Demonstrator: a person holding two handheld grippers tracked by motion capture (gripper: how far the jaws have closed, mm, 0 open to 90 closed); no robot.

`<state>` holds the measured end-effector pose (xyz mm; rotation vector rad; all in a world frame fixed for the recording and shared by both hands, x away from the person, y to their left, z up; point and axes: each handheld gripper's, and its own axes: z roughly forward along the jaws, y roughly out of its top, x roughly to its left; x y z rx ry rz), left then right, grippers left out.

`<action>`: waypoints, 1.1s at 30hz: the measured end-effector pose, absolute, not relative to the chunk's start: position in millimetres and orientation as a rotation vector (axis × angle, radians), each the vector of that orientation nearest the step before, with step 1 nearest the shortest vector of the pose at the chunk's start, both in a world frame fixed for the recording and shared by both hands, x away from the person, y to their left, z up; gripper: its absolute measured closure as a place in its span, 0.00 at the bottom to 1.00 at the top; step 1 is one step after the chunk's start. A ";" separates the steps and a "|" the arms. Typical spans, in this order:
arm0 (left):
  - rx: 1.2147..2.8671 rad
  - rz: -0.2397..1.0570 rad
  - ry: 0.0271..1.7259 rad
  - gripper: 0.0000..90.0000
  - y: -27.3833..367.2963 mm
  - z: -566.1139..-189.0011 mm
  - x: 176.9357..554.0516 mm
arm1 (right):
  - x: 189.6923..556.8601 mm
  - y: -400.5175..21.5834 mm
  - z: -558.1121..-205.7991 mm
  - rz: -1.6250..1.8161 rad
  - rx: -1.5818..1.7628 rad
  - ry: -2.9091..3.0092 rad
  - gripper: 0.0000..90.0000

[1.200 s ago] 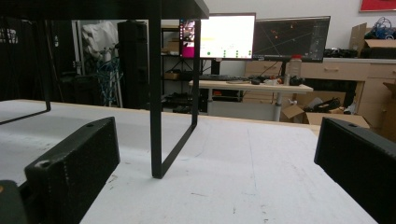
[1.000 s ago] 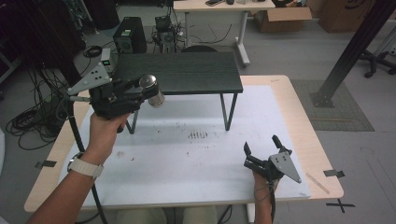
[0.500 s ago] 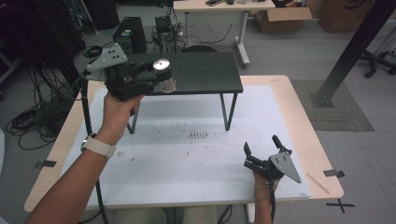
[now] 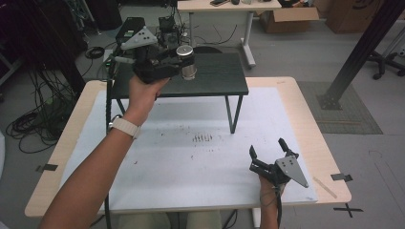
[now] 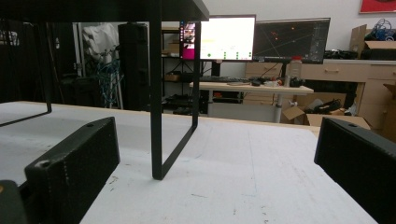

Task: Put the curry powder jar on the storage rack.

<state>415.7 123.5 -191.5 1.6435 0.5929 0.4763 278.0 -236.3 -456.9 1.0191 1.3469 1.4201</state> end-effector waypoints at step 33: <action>1.796 0.565 0.777 0.55 79.0 -218.3 468.0 | 277.6 -236.9 -457.1 1.432 1.010 1.346 0.00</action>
